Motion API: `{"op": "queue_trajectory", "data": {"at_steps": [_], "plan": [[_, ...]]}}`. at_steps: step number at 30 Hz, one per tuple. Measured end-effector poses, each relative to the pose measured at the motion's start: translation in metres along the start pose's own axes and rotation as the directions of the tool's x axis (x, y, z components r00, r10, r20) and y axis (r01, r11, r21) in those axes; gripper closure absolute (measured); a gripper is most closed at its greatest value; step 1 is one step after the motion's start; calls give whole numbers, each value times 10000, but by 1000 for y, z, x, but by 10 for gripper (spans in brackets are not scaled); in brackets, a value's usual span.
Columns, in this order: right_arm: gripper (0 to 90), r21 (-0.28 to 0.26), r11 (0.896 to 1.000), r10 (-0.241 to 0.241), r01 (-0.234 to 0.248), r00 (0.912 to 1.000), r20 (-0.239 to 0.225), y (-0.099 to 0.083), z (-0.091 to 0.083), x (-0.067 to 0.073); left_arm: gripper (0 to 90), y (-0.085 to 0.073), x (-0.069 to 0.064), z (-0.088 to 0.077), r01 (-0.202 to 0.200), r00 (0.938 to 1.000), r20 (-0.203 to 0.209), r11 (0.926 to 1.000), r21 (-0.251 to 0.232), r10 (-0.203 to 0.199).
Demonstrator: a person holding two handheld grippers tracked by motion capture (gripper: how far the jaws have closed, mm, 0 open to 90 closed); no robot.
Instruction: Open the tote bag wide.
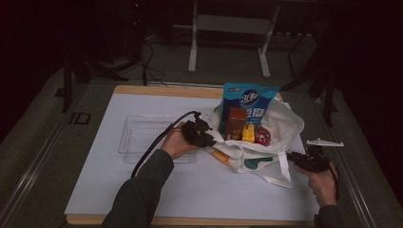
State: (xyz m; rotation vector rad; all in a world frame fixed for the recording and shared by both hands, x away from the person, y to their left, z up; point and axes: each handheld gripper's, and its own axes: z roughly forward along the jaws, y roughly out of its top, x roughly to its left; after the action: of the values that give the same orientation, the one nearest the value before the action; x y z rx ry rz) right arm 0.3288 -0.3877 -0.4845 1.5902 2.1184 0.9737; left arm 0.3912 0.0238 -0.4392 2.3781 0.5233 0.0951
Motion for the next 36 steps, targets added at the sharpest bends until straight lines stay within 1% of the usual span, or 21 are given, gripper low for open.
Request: {"op": "queue_trajectory", "data": {"at_steps": [3, 4, 5, 8, 11, 12, 14, 16, 17, 18, 20, 21, 23, 24, 25, 28, 30, 31, 32, 34, 36], "plan": [[638, -237, 9997, 36, -38, 10000, -80, 1, -12, 2, 671, 1, -3, -6, -207, 9998, 1, 9998, -84, 207], [610, -301, 9995, 32, -35, 10000, -94, 1, -15, 3, 661, 0, -3, -8, -150, 9999, -14, 9997, -207, 150], [557, -359, 9993, 112, -112, 9999, -2, 3, -23, 4, 643, 0, -4, -10, -132, 9999, -61, 9995, -297, 131], [521, -426, 9990, 155, -152, 9999, 63, 6, -28, 4, 634, 0, -4, -16, -233, 9994, -273, 9987, -448, 220], [460, -527, 9986, 104, -103, 9999, 18, 10, -35, 5, 608, 0, -6, -21, -287, 9988, -418, 9982, -534, 265], [424, -686, 9975, 175, -181, 9998, -94, 14, -40, 6, 589, 0, -6, -22, -301, 9984, -488, 9979, -571, 273], [434, -792, 9966, 198, -211, 9997, -164, 15, -43, 7, 577, 0, -6, -27, -270, 9979, -611, 9970, -721, 226], [436, -1029, 9944, 203, -220, 9996, -177, 19, -47, 9, 562, -1, -5, -31, -197, 9959, -902, 9957, -904, 116], [407, -1177, 9927, 232, -264, 9993, -289, 22, -50, 11, 552, -1, -5, -33, -163, 9939, -1098, 9951, -977, 55], [407, -1177, 9927, 232, -264, 9993, -289, 22, -50, 11, 552, -1, -4, -35, -121, 9909, -1345, 9943, -1058, -23], [398, -1290, 9914, 183, -214, 9995, -251, 27, -52, 14, 536, -2, -3, -39, 34, 9879, -1532, 9904, -1383, -248], [402, -1353, 9906, 176, -210, 9995, -263, 29, -53, 16, 532, -2, -2, -41, 42, 9858, -1657, 9897, -1430, -281], [443, -1501, 9885, 162, -194, 9996, -228, 33, -53, 17, 506, -2, -1, -43, 172, 9811, -1878, 9883, -1515, -459], [491, -1587, 9871, 173, -213, 9995, -266, 35, -53, 18, 497, -2, 0, -43, 170, 9785, -2009, 9890, -1471, -467], [522, -1677, 9856, 174, -236, 9991, -383, 36, -53, 18, 492, -2, 1, -42, 240, 9780, -2018, 9892, -1448, -532], [646, -1712, 9845, 327, -384, 9988, -360, 41, -47, 20, 505, -3, 4, -35, 386, 9744, -2166, 9937, -1048, -607], [741, -1602, 9865, 285, -339, 9990, -355, 42, -41, 22, 576, -3, 5, -28, 428, 9727, -2251, 9969, -662, -567], [775, -1577, 9871, 213, -267, 9991, -359, 42, -38, 23, 599, -3, 5, -26, 422, 9724, -2267, 9973, -602, -549], [806, -1537, 9878, 209, -265, 9991, -374, 41, -35, 24, 645, -2, 5, -24, 398, 9702, -2368, 9979, -517, -510], [844, -1333, 9910, 80, -120, 9995, -305, 41, -28, 27, 724, -2, 7, -21, 502, 9674, -2460, 9977, -462, -600], [853, -1139, 9935, -30, 7, 9998, -200, 40, -20, 29, 754, -2, 8, -20, 587, 9670, -2458, 9974, -429, -675]]}}
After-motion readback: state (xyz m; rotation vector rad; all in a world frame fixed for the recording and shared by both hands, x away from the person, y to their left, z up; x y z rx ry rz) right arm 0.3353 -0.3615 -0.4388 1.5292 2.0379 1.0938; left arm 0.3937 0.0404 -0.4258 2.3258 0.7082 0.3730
